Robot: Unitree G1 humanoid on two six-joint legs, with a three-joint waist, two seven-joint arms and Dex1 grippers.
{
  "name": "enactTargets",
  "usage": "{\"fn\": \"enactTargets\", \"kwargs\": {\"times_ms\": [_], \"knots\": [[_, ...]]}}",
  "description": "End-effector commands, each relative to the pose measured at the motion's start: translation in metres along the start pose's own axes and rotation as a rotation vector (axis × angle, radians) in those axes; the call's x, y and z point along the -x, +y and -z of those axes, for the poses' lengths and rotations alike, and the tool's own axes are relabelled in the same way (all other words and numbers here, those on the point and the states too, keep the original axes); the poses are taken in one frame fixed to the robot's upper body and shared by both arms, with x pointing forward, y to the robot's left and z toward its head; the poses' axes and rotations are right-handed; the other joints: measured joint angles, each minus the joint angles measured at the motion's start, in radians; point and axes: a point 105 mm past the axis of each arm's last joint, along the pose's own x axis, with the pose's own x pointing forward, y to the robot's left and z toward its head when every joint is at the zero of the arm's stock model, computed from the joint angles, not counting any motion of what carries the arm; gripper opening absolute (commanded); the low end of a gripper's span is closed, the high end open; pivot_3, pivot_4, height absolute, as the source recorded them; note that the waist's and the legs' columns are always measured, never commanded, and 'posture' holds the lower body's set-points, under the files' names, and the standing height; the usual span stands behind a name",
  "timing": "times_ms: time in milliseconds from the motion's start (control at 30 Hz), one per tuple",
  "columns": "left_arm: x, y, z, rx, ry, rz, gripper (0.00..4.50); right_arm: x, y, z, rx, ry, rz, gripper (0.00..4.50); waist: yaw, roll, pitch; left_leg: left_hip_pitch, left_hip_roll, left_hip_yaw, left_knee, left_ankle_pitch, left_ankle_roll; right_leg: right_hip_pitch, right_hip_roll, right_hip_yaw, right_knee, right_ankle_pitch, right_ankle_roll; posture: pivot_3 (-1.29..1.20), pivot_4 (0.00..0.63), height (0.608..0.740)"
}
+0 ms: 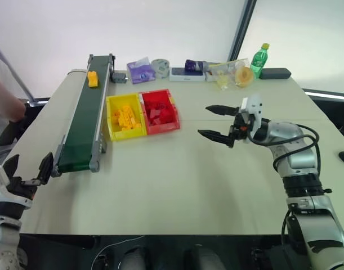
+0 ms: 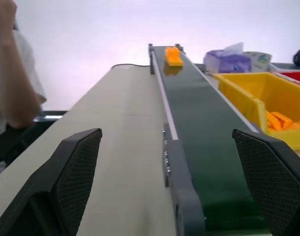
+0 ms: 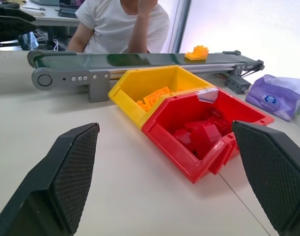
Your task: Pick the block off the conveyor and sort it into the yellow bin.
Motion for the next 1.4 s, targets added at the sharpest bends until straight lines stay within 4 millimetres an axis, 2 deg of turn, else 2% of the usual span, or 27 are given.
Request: {"fn": "enactTargets", "kwargs": {"times_ms": [33, 367, 533, 667, 733, 867, 1033, 1167, 1233, 1300, 1400], "knots": [[0.0, -0.011, -0.01, -0.037, -0.047, 0.029, 4.48, 0.0, -0.004, -0.013, 0.05, -0.028, 0.001, 4.5, 0.0, 0.0, 0.0, 0.0, 0.0, 0.0, 0.0, 0.0, 0.0, 0.0, 0.0, 0.0, 0.0, 0.0, 0.0, 0.0, 0.15, 0.74], [-0.011, -0.024, -0.015, -0.041, -0.044, 0.122, 4.48, 0.0, -0.004, -0.014, 0.051, -0.031, 0.002, 4.5, -0.004, 0.0, 0.0, 0.0, 0.0, 0.0, 0.0, 0.0, 0.0, 0.0, 0.0, 0.0, 0.0, 0.0, 0.0, 0.0, 0.15, 0.74], [-0.019, -0.018, -0.021, -0.06, -0.051, 0.129, 4.48, 0.0, -0.003, -0.012, 0.047, -0.027, 0.002, 4.5, -0.003, 0.0, 0.0, 0.0, 0.0, 0.0, 0.0, 0.0, 0.0, 0.0, 0.0, 0.0, 0.0, 0.0, 0.0, 0.0, 0.15, 0.74], [-0.03, -0.023, -0.026, -0.076, -0.046, 0.134, 4.48, -0.001, -0.002, -0.012, 0.045, -0.03, 0.0, 4.5, -0.003, 0.0, 0.0, 0.0, 0.0, 0.0, -0.001, 0.0, 0.0, 0.0, 0.0, 0.0, 0.0, 0.0, 0.0, 0.0, 0.15, 0.74], [-0.043, -0.025, -0.031, -0.085, -0.028, 0.111, 4.48, -0.001, -0.002, -0.012, 0.044, -0.031, -0.001, 4.5, -0.001, 0.0, 0.0, 0.0, 0.0, 0.0, -0.001, 0.0, 0.0, 0.0, 0.001, 0.0, 0.0, 0.0, 0.0, 0.0, 0.15, 0.74], [-0.082, -0.029, -0.048, -0.104, 0.003, 0.084, 4.48, -0.003, -0.001, -0.012, 0.04, -0.037, -0.006, 4.5, 0.005, 0.0, 0.0, 0.0, 0.0, -0.001, 0.0, 0.0, 0.0, 0.001, 0.001, -0.001, 0.0, 0.0, 0.0, 0.0, 0.15, 0.74], [-0.125, -0.023, -0.052, -0.089, 0.09, 0.03, 4.48, -0.008, 0.002, -0.011, 0.028, -0.046, -0.021, 4.5, -0.002, 0.0, 0.0, 0.0, -0.001, 0.0, -0.002, 0.0, 0.0, 0.0, 0.001, -0.001, -0.001, 0.0, 0.0, 0.0, 0.15, 0.74], [-0.158, -0.021, -0.049, -0.126, 0.184, 0.013, 4.48, -0.007, 0.003, -0.01, 0.036, -0.041, -0.02, 4.5, -0.001, 0.0, 0.001, 0.0, -0.001, 0.001, -0.002, 0.0, -0.001, -0.002, 0.002, -0.001, -0.001, 0.0, 0.0, 0.0, 0.15, 0.74], [-0.169, -0.027, -0.047, -0.109, 0.212, 0.044, 4.48, -0.005, 0.004, -0.009, 0.032, -0.039, -0.015, 4.5, 0.0, 0.0, 0.001, -0.001, -0.001, 0.001, -0.002, 0.001, -0.001, -0.002, 0.004, -0.001, 0.0, 0.0, 0.0, 0.0, 0.15, 0.74], [-0.176, -0.035, -0.038, -0.16, 0.253, 0.09, 4.48, -0.004, 0.005, -0.008, 0.029, -0.04, -0.014, 4.5, 0.0, 0.0, 0.001, -0.001, -0.002, 0.002, -0.001, 0.001, -0.001, -0.002, 0.003, -0.001, 0.0, 0.0, 0.0, 0.0, 0.15, 0.74], [-0.181, -0.034, -0.019, -0.166, 0.316, 0.08, 4.48, -0.004, 0.006, -0.008, 0.028, -0.041, -0.009, 4.5, -0.001, 0.0, 0.001, -0.001, -0.002, 0.002, -0.001, 0.001, -0.001, -0.003, 0.003, -0.001, 0.0, 0.0, 0.0, 0.0, 0.15, 0.74]]}}
